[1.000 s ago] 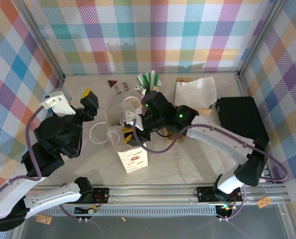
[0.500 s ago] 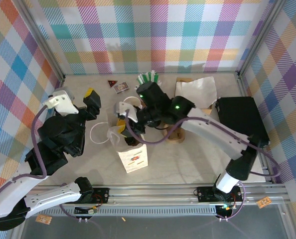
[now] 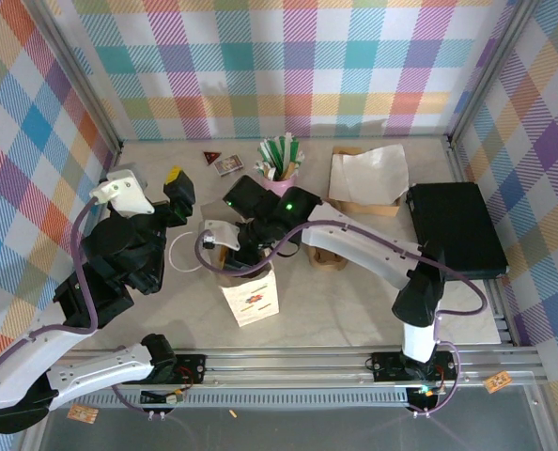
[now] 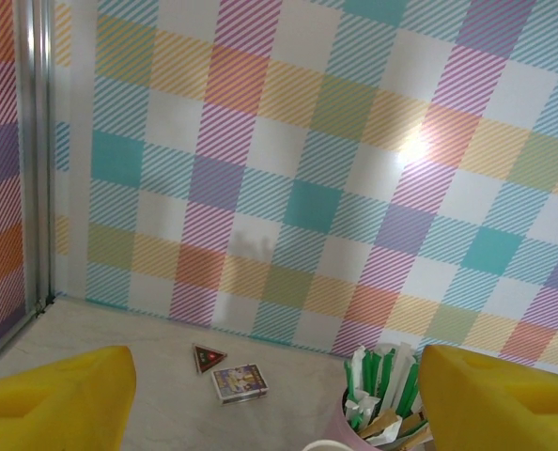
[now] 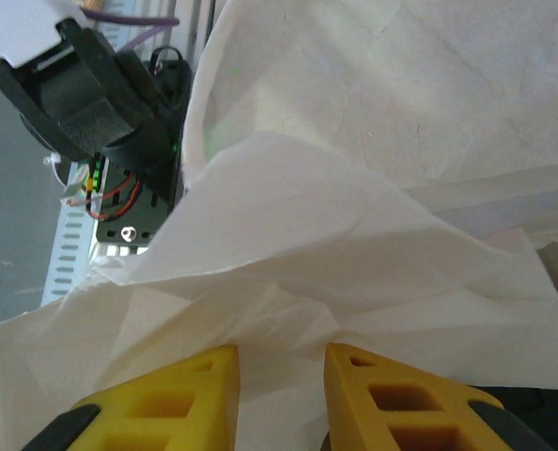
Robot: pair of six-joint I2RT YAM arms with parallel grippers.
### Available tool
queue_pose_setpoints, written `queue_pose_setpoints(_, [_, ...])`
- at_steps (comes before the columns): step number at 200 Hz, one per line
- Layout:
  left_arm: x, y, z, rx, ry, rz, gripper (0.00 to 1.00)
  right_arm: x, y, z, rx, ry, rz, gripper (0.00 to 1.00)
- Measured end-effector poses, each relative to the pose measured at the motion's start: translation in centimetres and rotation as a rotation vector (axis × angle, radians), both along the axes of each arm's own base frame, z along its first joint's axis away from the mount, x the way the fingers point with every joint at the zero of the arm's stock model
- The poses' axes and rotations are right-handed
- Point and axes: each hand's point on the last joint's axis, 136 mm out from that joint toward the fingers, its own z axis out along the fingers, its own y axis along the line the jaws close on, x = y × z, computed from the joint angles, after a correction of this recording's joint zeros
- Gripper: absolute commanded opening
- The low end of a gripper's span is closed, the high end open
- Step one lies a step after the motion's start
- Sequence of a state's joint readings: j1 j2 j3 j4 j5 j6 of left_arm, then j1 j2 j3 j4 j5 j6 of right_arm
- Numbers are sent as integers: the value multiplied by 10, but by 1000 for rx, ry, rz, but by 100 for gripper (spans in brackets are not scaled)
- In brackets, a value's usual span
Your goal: Pack the takeout coffee
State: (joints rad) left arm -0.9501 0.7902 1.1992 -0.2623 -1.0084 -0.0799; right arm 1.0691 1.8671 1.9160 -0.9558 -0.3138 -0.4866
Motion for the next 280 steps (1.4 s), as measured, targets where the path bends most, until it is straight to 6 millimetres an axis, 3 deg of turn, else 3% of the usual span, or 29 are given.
queue_pose_setpoints(77, [1, 1, -1, 24, 4, 8, 79, 6, -7, -31, -136, -39, -12, 25])
queue_pose_setpoints(151, [5, -4, -7, 61, 26, -1, 79, 8, -9, -25, -166, -102, -8, 26])
queue_pose_setpoints(176, [4, -3, -5, 63, 22, -2, 79, 11, -10, -20, -165, -127, -14, 34])
queue_pose_setpoints(205, [5, -6, -2, 99, 16, -5, 79, 18, -7, 6, -105, -189, -42, 43])
queue_pose_setpoints(232, [10, -13, 11, 133, -2, -8, 79, 19, -17, 56, 20, -265, -72, 47])
queue_pose_setpoints(262, [20, -30, 19, 187, -1, -27, 79, 25, -45, 123, 196, -344, -137, 50])
queue_pose_setpoints(280, [28, -43, 24, 210, -1, -41, 79, 55, -74, 158, 291, -377, -263, 52])
